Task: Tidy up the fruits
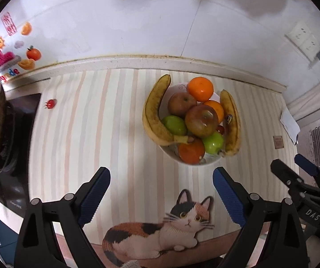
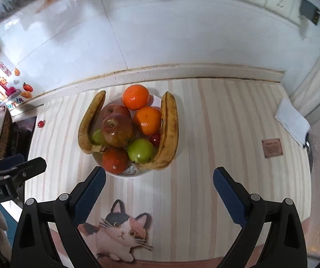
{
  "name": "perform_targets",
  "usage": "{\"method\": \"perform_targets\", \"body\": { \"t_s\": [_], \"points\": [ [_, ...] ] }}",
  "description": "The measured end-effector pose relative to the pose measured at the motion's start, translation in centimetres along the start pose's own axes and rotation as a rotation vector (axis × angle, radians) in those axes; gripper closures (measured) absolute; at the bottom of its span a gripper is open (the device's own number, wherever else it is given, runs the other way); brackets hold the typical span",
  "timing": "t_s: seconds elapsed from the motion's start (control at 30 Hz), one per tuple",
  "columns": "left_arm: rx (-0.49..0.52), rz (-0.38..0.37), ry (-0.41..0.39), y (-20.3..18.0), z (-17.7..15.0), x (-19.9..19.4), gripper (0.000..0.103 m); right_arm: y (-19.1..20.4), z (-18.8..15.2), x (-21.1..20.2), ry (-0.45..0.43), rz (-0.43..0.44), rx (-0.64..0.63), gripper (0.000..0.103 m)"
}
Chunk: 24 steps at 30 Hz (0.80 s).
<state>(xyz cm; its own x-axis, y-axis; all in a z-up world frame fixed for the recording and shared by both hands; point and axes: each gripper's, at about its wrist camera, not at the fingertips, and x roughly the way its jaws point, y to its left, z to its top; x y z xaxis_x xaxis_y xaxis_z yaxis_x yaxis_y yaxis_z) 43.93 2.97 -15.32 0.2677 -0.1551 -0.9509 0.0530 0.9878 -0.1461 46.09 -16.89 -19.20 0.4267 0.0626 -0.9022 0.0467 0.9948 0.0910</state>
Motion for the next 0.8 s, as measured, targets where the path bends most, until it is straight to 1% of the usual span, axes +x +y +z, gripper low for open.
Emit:
{"method": "perform_targets", "body": {
  "t_s": [0.13,0.27,0.4,0.53,0.67,0.8],
  "points": [
    [0.012,0.015,-0.060,-0.5,-2.0,-3.1,0.009,0.1,-1.9,-4.3,-0.074,-0.001,0.009,0.004],
    [0.021,0.048,-0.143,-1.5,-4.5,-6.7,0.009,0.2,-4.2,-8.5,-0.140,-0.004,-0.006,0.002],
    [0.015,0.074,-0.243,-2.5,-7.9,-10.6,0.009,0.2,-6.9,-12.7,-0.209,-0.002,-0.036,0.002],
    [-0.001,0.090,-0.316,-3.4,-11.6,-13.9,0.009,-0.1,-10.1,-17.3,-0.276,0.005,-0.066,0.002],
    [-0.014,0.097,-0.364,-4.3,-15.0,-16.5,0.009,-0.3,-13.0,-20.9,-0.322,0.006,-0.095,0.002],
    [-0.019,0.102,-0.385,-5.1,-18.3,-18.5,0.009,-0.2,-15.9,-24.0,-0.350,0.013,-0.116,0.002]
  ]
}}
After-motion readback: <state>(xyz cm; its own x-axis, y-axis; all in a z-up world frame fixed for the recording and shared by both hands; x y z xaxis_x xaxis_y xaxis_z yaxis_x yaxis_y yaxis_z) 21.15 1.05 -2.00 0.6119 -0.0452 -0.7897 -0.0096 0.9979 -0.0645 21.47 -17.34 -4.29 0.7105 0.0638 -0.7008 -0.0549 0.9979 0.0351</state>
